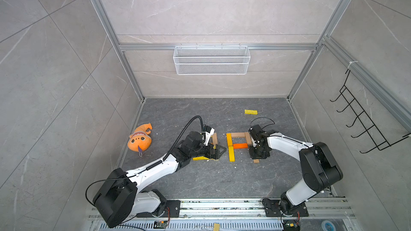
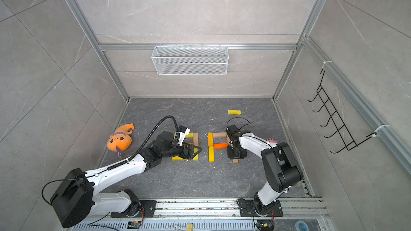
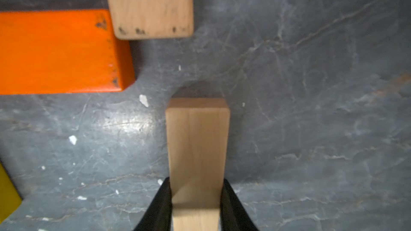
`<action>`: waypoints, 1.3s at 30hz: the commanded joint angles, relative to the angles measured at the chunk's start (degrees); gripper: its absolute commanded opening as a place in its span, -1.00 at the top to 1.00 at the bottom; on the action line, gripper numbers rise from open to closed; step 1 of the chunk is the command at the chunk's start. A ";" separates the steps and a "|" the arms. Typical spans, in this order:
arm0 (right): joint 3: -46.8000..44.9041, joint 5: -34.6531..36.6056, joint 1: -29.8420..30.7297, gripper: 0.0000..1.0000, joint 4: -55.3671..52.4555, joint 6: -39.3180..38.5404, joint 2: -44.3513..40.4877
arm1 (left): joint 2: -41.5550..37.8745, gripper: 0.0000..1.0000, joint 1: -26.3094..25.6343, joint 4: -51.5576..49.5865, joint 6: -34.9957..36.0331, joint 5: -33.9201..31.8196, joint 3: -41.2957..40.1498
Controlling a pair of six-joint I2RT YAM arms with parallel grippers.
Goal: Assemble the number 8 with building blocks
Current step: Assemble the building block at the center of the board.
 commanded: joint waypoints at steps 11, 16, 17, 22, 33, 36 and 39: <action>4.13 2.12 1.38 0.39 -2.74 -1.30 4.24 | -1.05 -0.98 -0.34 1.58 -0.19 0.62 0.02; 4.11 2.27 1.36 0.39 -2.19 -1.15 4.24 | -0.98 -0.98 -0.37 1.50 0.03 0.71 0.24; 4.21 2.18 1.35 0.39 -2.02 -1.19 4.37 | -0.93 -0.98 -0.36 1.51 0.03 0.71 0.24; 4.57 1.68 1.38 0.40 -0.83 -1.49 5.46 | -0.97 -0.99 -0.37 1.77 -0.22 0.57 -0.14; 4.57 1.52 1.42 0.42 0.98 -1.32 6.59 | -1.49 -0.98 -0.36 1.46 -0.05 0.05 -0.64; 4.79 1.55 1.37 0.42 1.10 -1.34 6.69 | -1.27 -0.99 -0.35 1.57 -0.13 0.10 -0.54; 5.07 1.61 1.39 0.43 1.18 -1.42 6.79 | -1.14 -0.98 -0.32 1.75 -0.25 0.18 -0.60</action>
